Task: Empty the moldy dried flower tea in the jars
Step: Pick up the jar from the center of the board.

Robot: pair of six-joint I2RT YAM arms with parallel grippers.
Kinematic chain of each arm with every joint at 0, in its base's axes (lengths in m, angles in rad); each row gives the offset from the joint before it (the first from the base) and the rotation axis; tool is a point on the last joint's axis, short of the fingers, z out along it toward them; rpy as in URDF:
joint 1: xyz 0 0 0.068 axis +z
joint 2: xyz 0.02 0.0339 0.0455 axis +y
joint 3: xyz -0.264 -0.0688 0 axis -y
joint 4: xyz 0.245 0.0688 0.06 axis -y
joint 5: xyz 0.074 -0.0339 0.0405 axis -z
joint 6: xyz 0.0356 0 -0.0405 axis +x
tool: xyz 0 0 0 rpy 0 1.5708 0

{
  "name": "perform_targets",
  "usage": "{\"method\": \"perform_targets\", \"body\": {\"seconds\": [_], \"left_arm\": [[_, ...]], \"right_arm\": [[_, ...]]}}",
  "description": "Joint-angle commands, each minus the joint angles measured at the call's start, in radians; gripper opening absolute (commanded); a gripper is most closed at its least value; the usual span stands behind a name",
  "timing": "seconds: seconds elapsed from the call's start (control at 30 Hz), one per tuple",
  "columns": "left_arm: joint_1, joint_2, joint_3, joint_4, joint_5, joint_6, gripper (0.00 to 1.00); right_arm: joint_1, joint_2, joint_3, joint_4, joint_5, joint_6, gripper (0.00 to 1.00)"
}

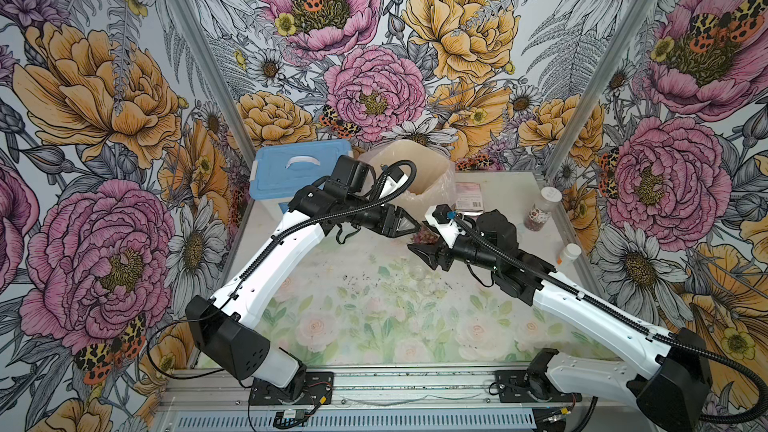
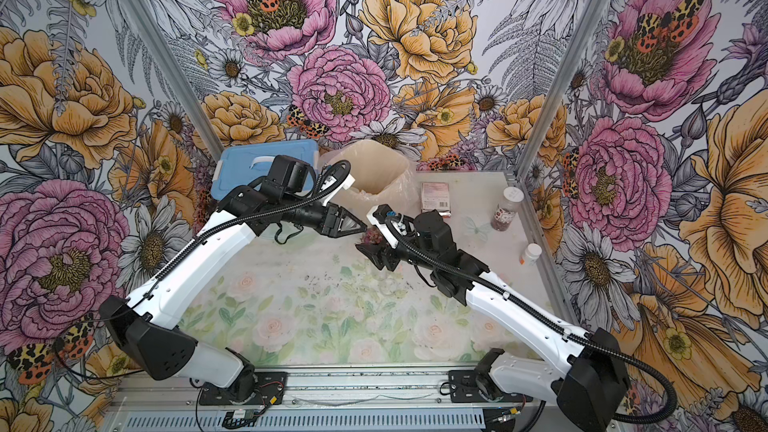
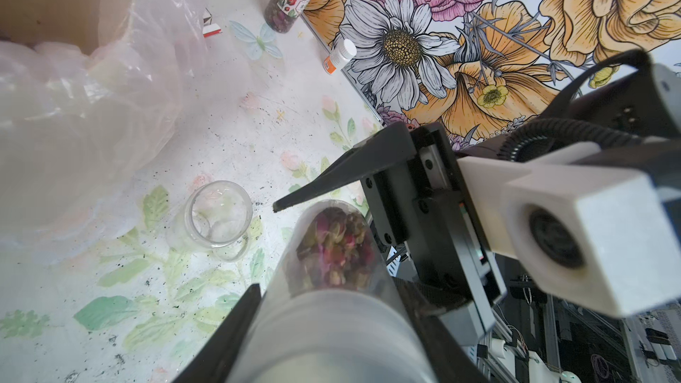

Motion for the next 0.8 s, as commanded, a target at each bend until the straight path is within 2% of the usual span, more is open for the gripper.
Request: {"method": "perform_targets", "body": {"seconds": [0.0,0.33,0.6,0.67,0.77], "left_arm": [[-0.006,0.005,0.02,0.01,0.046,-0.005,0.29],[-0.003,0.005,0.014,0.01,0.052,-0.009,0.29],[-0.004,0.012,0.005,0.009,0.051,-0.008,0.31],[-0.004,0.015,0.004,0.01,0.051,-0.009,0.32],[-0.003,0.015,0.007,0.01,0.051,-0.009,0.37]], "right_arm": [[0.006,0.016,0.009,0.018,-0.013,-0.016,0.71],[0.008,0.035,0.002,0.011,-0.012,-0.042,0.6],[0.008,0.035,0.001,0.011,-0.015,-0.048,0.42],[0.007,0.034,-0.002,0.012,-0.014,-0.048,0.35],[0.008,0.029,-0.009,0.012,-0.014,-0.048,0.26]]}}
